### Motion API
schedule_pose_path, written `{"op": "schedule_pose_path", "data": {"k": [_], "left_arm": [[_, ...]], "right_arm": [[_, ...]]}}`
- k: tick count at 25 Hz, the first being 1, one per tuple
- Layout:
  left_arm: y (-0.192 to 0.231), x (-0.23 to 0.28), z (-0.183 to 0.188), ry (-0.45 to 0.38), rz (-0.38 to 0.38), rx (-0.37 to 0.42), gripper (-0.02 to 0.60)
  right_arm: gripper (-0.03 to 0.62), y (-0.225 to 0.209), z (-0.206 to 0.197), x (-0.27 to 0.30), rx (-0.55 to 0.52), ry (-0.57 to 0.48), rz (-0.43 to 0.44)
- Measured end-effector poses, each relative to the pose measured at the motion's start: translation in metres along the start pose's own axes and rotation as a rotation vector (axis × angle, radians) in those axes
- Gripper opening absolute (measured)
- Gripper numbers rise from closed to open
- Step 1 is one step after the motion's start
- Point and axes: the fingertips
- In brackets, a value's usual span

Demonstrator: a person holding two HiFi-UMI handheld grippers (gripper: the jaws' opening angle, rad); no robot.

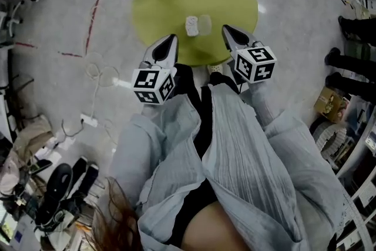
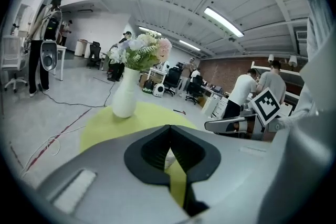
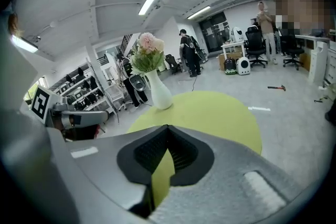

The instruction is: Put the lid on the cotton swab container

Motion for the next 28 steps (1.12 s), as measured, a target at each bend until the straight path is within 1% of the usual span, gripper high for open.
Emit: {"op": "schedule_pose_path", "data": {"k": [2,6,10,17,20,22,28], "left_arm": [[0.008,0.007,0.000,0.017,-0.028,0.013,0.015],[0.025,0.016,-0.004,0.050,-0.070,0.009,0.015],[0.032,0.020,-0.011,0.079,-0.125,0.001,0.015],[0.058,0.032,-0.020,0.135,-0.210,0.055,0.015],[0.063,0.039,-0.020,0.149,-0.227,0.084,0.015],[0.061,0.042,-0.020,0.151,-0.232,0.086,0.015],[0.066,0.040,-0.019,0.158,-0.241,0.032,0.015]], "right_arm": [[0.002,-0.005,-0.003,0.006,0.021,0.007,-0.026],[0.002,-0.012,-0.009,0.018,0.098,0.010,-0.082],[0.002,-0.010,-0.017,0.022,0.123,0.020,-0.121],[0.002,-0.014,-0.032,0.040,0.182,0.023,-0.185],[0.002,-0.017,-0.035,0.044,0.195,0.030,-0.194],[0.002,-0.019,-0.037,0.042,0.207,0.028,-0.199],[0.002,-0.008,-0.032,0.052,0.224,0.022,-0.200]]}}
Point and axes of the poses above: the fingertips, and each gripper's own axes: x forward along the fingers, y to its left, z out of its top
